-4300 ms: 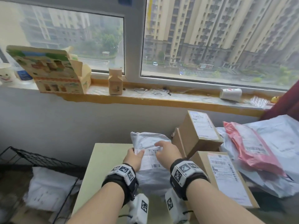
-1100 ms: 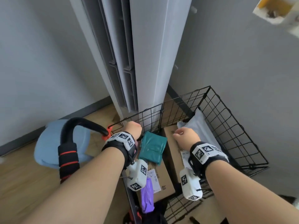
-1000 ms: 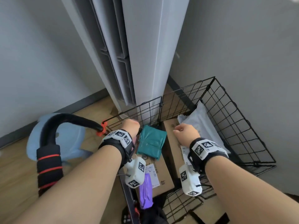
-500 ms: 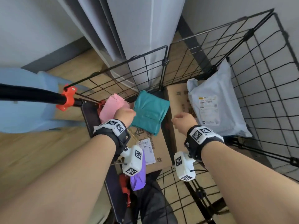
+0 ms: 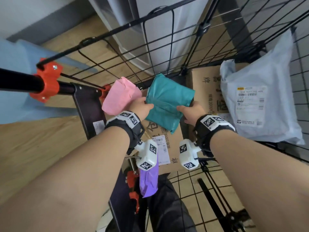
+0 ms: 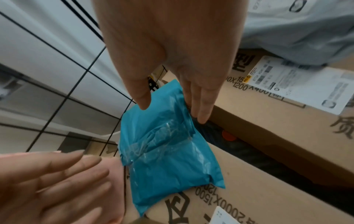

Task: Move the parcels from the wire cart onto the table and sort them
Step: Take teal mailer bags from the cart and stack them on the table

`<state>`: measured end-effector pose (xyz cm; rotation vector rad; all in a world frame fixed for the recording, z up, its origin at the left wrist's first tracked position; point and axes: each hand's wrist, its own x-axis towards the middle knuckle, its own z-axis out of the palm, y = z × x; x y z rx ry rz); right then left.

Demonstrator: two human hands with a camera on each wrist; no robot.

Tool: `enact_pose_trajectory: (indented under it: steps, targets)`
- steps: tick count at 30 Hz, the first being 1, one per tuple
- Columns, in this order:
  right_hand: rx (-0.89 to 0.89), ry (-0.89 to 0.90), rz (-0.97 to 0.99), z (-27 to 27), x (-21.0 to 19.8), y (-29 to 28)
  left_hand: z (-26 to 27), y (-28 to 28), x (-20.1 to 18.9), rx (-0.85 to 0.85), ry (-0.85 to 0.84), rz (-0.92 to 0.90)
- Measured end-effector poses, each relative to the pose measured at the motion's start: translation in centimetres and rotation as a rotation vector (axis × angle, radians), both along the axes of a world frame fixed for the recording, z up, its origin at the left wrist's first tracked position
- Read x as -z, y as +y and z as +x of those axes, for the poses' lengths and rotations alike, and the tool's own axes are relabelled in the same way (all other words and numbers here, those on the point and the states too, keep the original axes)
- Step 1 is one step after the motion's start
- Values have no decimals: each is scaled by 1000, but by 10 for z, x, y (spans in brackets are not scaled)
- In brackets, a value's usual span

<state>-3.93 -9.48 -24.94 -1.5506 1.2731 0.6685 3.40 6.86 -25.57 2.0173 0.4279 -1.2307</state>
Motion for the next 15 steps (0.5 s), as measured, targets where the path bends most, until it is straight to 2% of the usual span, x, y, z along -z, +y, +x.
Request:
enact_pose_trajectory:
  steps: [4, 9, 12, 15]
  targets:
    - [199, -60, 83, 6, 8, -2, 2, -9, 15, -52, 58, -48]
    - [115, -78, 135, 9, 2, 0, -9, -14, 15, -72, 157, -56]
    - [68, -61, 71, 7, -3, -2, -15, -12, 11, -47, 137, -45]
    - [103, -62, 49, 0, -21, -9, -15, -11, -2, -49, 103, -23]
